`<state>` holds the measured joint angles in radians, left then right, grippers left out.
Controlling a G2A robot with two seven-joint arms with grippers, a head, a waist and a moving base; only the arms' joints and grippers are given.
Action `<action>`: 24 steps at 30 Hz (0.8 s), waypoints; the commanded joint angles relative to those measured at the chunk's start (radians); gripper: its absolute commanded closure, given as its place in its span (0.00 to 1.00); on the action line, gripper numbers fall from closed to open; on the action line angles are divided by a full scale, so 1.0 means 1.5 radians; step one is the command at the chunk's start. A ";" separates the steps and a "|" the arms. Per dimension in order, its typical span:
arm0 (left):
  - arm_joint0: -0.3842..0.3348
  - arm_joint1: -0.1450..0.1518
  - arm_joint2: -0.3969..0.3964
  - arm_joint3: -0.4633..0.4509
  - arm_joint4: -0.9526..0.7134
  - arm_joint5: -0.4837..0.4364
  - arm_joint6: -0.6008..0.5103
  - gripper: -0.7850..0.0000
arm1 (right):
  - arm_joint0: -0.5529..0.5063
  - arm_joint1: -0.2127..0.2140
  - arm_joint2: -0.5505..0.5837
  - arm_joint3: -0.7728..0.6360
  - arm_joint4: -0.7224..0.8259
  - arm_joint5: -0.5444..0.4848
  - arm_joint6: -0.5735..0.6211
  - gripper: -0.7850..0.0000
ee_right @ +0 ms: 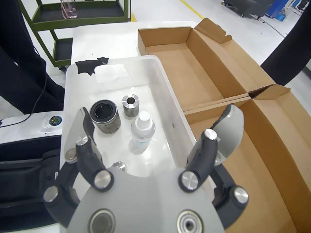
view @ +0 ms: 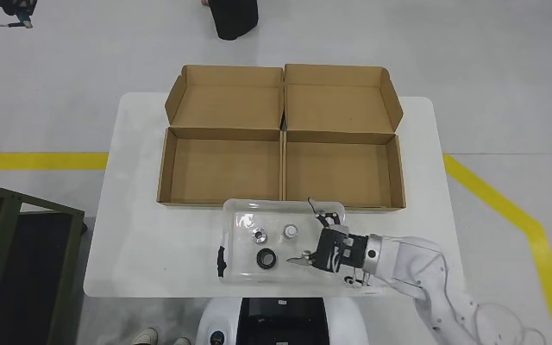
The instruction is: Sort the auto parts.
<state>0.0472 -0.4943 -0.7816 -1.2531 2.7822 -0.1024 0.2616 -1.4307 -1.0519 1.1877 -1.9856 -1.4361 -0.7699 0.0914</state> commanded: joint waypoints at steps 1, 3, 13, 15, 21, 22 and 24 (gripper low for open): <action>0.000 0.000 0.000 0.000 0.000 0.000 0.000 0.00 | 0.005 0.000 -0.008 0.007 -0.005 -0.002 0.008 0.00; 0.000 0.000 0.000 0.000 0.000 0.000 0.000 0.00 | 0.010 -0.001 -0.015 0.013 -0.013 -0.004 0.019 0.04; 0.000 0.000 0.000 0.000 0.000 0.000 0.000 0.00 | 0.019 -0.001 -0.030 0.029 -0.011 0.004 0.070 0.25; 0.000 0.000 0.000 0.000 0.000 0.000 0.000 0.00 | 0.019 -0.001 -0.032 0.032 -0.005 0.006 0.082 0.27; 0.000 0.000 0.000 0.000 0.000 0.000 0.000 0.00 | 0.032 -0.003 -0.045 0.050 -0.001 0.012 0.101 0.26; 0.000 0.000 0.000 0.000 0.000 0.000 0.000 0.00 | 0.035 -0.004 -0.048 0.053 -0.001 0.014 0.103 0.28; 0.000 0.000 0.000 0.000 0.000 0.000 0.000 0.00 | 0.042 -0.005 -0.054 0.056 -0.001 0.017 0.110 0.31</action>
<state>0.0472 -0.4943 -0.7816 -1.2531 2.7822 -0.1024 0.2616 -1.3725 -1.0584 1.1102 -1.9035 -1.4380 -0.7471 0.2518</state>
